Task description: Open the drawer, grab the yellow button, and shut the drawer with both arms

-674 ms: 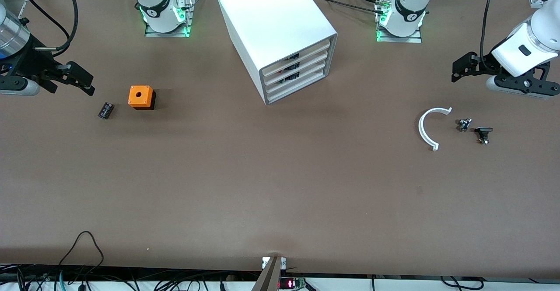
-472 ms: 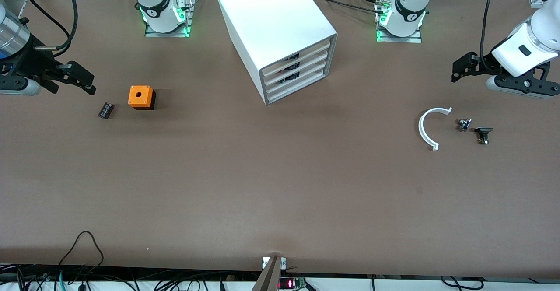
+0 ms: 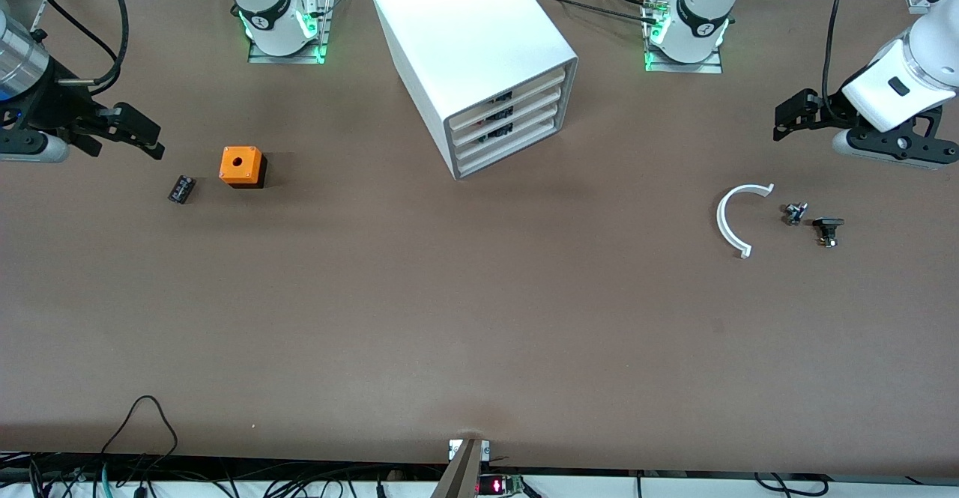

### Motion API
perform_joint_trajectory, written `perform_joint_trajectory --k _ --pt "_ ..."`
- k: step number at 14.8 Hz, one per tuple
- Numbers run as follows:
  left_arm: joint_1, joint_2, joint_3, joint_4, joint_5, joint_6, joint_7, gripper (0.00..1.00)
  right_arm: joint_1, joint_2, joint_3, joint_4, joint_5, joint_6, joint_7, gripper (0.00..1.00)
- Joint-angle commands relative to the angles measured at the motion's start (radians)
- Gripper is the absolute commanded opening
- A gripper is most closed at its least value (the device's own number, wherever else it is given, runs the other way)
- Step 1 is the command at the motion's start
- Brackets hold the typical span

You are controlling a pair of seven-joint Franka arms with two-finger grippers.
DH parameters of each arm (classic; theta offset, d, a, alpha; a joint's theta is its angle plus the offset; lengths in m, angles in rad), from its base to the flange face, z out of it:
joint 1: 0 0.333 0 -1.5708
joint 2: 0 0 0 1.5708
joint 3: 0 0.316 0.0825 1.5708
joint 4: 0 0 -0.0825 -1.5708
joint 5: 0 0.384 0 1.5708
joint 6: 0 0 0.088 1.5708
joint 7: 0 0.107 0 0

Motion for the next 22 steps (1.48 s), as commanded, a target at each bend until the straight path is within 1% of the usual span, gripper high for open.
perform_joint_trajectory --k 1,2,3,5,6,7,10,12,13,15,16,18,20,22 --pt "0.002 0.012 -0.001 0.031 0.001 -0.048 0.004 1.0 -0.009 0.022 0.002 -0.008 0.023 -0.004 -0.021 1.0" --pt "0.002 0.012 -0.001 0.034 -0.021 -0.106 0.004 1.0 -0.009 0.052 0.002 -0.002 0.022 -0.007 -0.024 1.0" --pt "0.002 0.012 -0.001 0.034 -0.053 -0.161 0.006 1.0 -0.01 0.063 0.004 -0.003 0.022 -0.004 -0.029 1.0" --pt "-0.012 0.012 -0.005 0.034 -0.065 -0.267 0.024 1.0 -0.007 0.095 0.004 0.0 0.024 0.008 -0.037 1.0" --pt "-0.013 0.011 -0.008 0.034 -0.073 -0.295 0.044 1.0 -0.006 0.114 0.004 0.0 0.025 0.036 -0.037 1.0" --pt "-0.015 0.011 -0.007 0.034 -0.109 -0.312 0.07 1.0 -0.006 0.13 0.004 0.001 0.028 0.056 -0.037 1.0" --pt "-0.021 0.031 -0.007 0.033 -0.249 -0.344 0.159 1.0 0.002 0.178 0.01 0.015 0.028 0.109 -0.024 1.0" --pt "-0.049 0.064 -0.011 0.022 -0.339 -0.344 0.164 1.0 0.008 0.232 0.014 0.047 0.039 0.117 -0.017 1.0" --pt "-0.05 0.092 -0.011 0.016 -0.419 -0.343 0.167 1.0 0.014 0.265 0.014 0.079 0.04 0.12 -0.015 1.0" --pt "-0.052 0.179 -0.013 0.014 -0.562 -0.312 0.191 0.99 0.017 0.339 0.016 0.154 0.04 0.12 0.024 1.0" --pt "-0.056 0.219 -0.014 0.013 -0.625 -0.268 0.207 0.99 0.027 0.374 0.016 0.196 0.04 0.119 0.046 1.0" --pt "-0.059 0.297 -0.033 0.013 -0.717 -0.214 0.286 0.99 0.047 0.42 0.016 0.239 0.037 0.117 0.069 1.0" --pt "-0.059 0.374 -0.037 0.013 -0.783 -0.176 0.377 0.99 0.063 0.456 0.016 0.273 0.034 0.119 0.115 1.0" --pt "-0.061 0.423 -0.053 -0.004 -0.861 -0.118 0.467 0.99 0.083 0.48 0.014 0.3 0.027 0.117 0.17 1.0"
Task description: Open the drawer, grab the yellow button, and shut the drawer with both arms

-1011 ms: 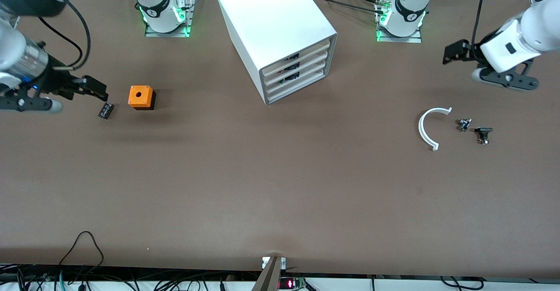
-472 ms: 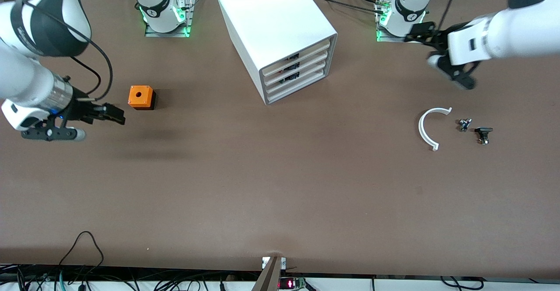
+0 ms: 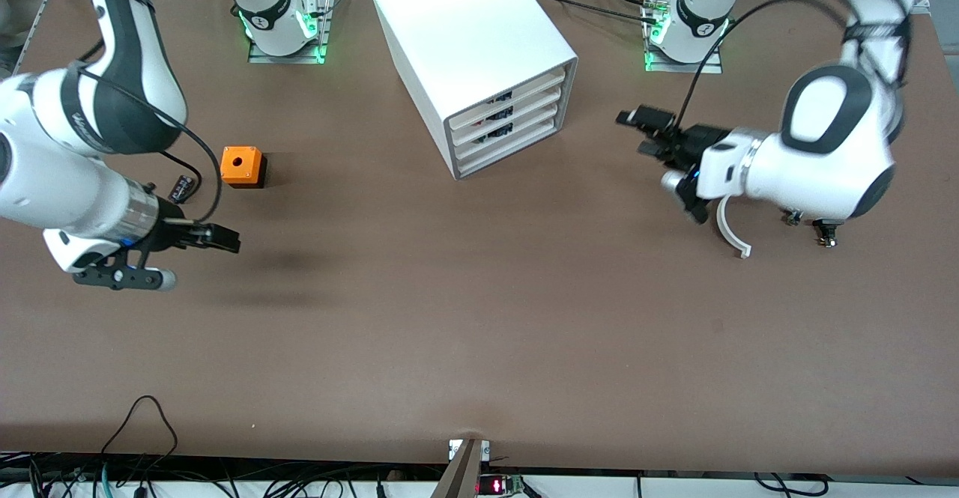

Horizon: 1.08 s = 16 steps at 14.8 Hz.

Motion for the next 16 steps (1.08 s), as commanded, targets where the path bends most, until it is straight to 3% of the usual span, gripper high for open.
perform_joint_trajectory --k 1,3,6,11,16 --pt "-0.001 0.051 -0.02 -0.012 -0.102 0.071 0.115 0.99 0.028 0.053 -0.002 0.083 0.001 -0.019 0.09 1.0" --pt "-0.001 0.058 -0.041 -0.054 -0.154 0.122 0.174 0.99 0.045 0.079 -0.002 0.11 0.001 -0.022 0.153 1.0" --pt "-0.001 0.066 -0.077 -0.19 -0.332 0.235 0.351 0.99 0.068 0.112 -0.002 0.142 0.003 -0.025 0.257 1.0" --pt "0.002 0.065 -0.251 -0.285 -0.363 0.432 0.419 0.99 0.092 0.161 -0.001 0.196 0.009 -0.052 0.348 1.0" --pt "0.016 0.057 -0.267 -0.351 -0.348 0.26 0.434 0.78 0.149 0.17 -0.002 0.21 0.009 -0.052 0.461 1.0"
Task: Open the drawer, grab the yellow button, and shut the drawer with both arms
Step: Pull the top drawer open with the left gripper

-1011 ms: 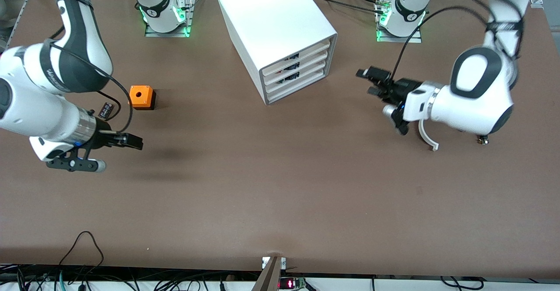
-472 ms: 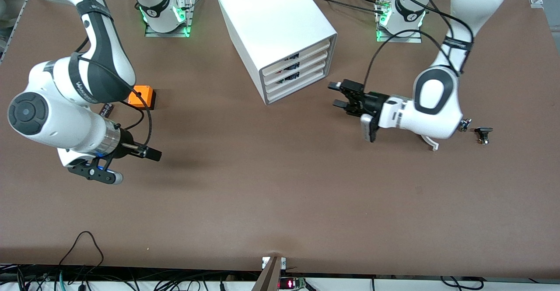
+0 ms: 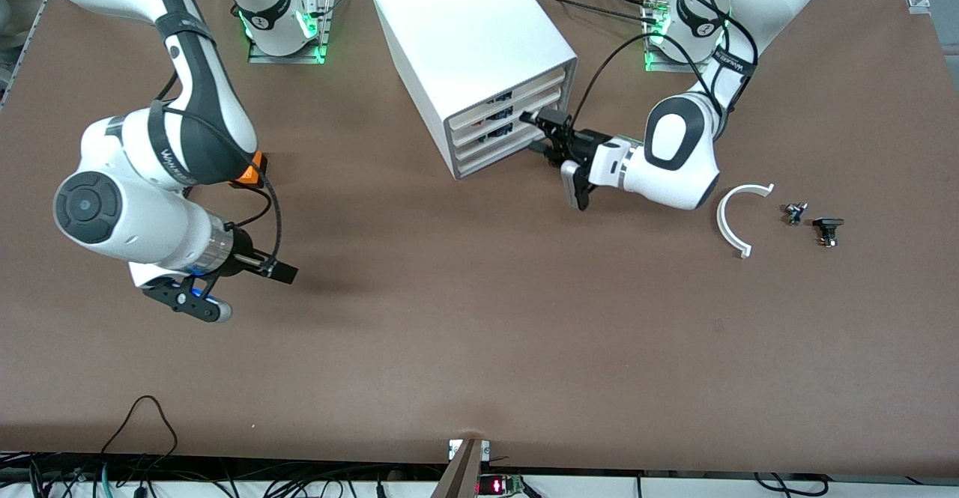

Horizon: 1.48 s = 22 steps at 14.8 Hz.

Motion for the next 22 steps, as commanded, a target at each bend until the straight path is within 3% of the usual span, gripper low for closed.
perform_joint_trajectory --k 1,10,13,17,18,21,22 --pt "0.025 -0.031 0.001 -0.037 -0.013 -0.073 0.036 0.77 0.037 0.02 -0.002 0.044 0.009 -0.028 0.073 1.0" --pt "0.033 -0.064 -0.002 -0.092 0.054 -0.126 0.038 0.6 0.098 0.021 -0.002 0.059 0.011 -0.04 0.212 1.0" --pt "0.032 -0.067 -0.031 -0.097 0.058 -0.137 0.039 0.47 0.113 0.023 -0.002 0.069 0.011 -0.039 0.252 1.0" --pt "0.032 -0.087 -0.044 -0.118 0.059 -0.121 0.039 0.46 0.115 0.024 -0.002 0.078 0.011 -0.04 0.282 1.0" --pt "0.03 -0.09 -0.044 -0.118 0.064 -0.121 0.039 0.37 0.115 0.024 -0.002 0.085 0.011 -0.042 0.289 1.0" --pt "0.019 -0.091 -0.045 -0.118 0.065 -0.114 0.039 0.0 0.118 0.027 -0.002 0.089 0.011 -0.042 0.303 1.0" --pt "0.018 -0.089 -0.045 -0.118 0.071 -0.112 0.039 0.0 0.127 0.029 -0.002 0.09 0.011 -0.042 0.317 1.0"
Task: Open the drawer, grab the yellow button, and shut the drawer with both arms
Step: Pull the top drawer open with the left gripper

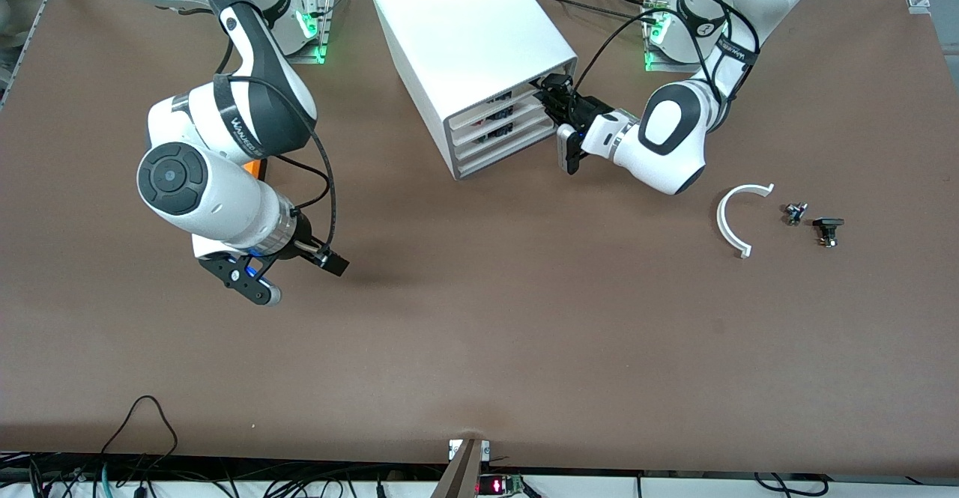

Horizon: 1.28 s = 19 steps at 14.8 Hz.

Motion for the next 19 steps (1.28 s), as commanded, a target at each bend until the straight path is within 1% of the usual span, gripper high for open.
perform_joint_trajectory --k 1,3,6,9,13,16,19 --pt "-0.013 -0.039 -0.002 -0.026 0.019 0.002 0.016 0.0 0.019 0.03 -0.003 0.06 0.011 -0.025 0.043 1.0" --pt "-0.01 -0.037 -0.002 -0.023 0.031 0.003 0.014 0.0 0.023 0.04 -0.003 0.08 0.011 -0.025 0.067 1.0" --pt "0.004 -0.034 0.004 0.015 0.099 0.002 0.006 0.0 0.037 0.073 -0.003 0.128 0.011 -0.025 0.113 1.0" --pt "0.035 -0.007 0.007 0.116 0.23 -0.004 -0.015 0.0 0.056 0.077 -0.003 0.135 0.011 -0.025 0.145 1.0" --pt "0.085 0.103 0.007 0.276 0.369 -0.006 -0.017 0.0 0.071 0.077 -0.003 0.145 0.011 -0.022 0.193 1.0" --pt "0.114 0.147 0.007 0.345 0.407 -0.007 -0.017 0.0 0.094 0.077 -0.005 0.157 0.009 -0.008 0.244 1.0" --pt "0.14 0.154 0.007 0.368 0.424 -0.007 -0.017 0.0 0.112 0.08 -0.005 0.166 0.009 0.021 0.285 1.0"
